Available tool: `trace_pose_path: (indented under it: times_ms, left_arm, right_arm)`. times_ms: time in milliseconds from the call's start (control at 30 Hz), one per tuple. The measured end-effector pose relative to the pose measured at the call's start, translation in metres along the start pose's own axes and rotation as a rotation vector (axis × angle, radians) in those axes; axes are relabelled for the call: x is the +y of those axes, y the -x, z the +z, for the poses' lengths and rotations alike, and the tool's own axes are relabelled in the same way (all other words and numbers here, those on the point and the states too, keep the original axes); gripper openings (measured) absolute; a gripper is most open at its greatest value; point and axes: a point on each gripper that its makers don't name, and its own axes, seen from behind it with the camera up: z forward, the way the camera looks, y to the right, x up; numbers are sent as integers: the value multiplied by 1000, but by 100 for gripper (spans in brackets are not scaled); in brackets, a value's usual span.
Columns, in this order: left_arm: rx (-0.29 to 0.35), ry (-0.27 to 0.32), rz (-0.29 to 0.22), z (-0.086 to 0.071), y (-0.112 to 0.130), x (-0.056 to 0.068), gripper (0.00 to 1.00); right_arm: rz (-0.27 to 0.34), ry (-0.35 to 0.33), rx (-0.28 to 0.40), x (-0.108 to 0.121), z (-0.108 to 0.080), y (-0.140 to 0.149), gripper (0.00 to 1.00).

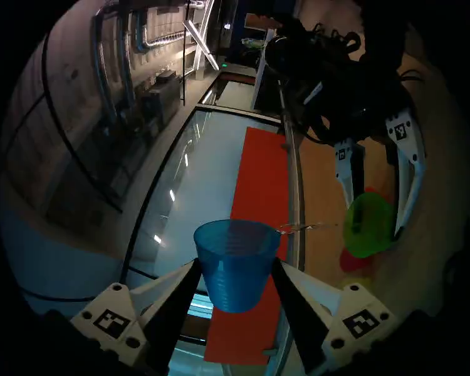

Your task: Pour water

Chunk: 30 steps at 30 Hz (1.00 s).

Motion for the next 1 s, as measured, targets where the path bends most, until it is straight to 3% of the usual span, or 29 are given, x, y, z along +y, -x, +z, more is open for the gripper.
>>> trace_pose_path:
  times_ms: [1000]
  left_arm:
    - [16,-17,123,1,-13,-10,80]
  right_arm:
    - [-1,3,9,1,-3,-2,87]
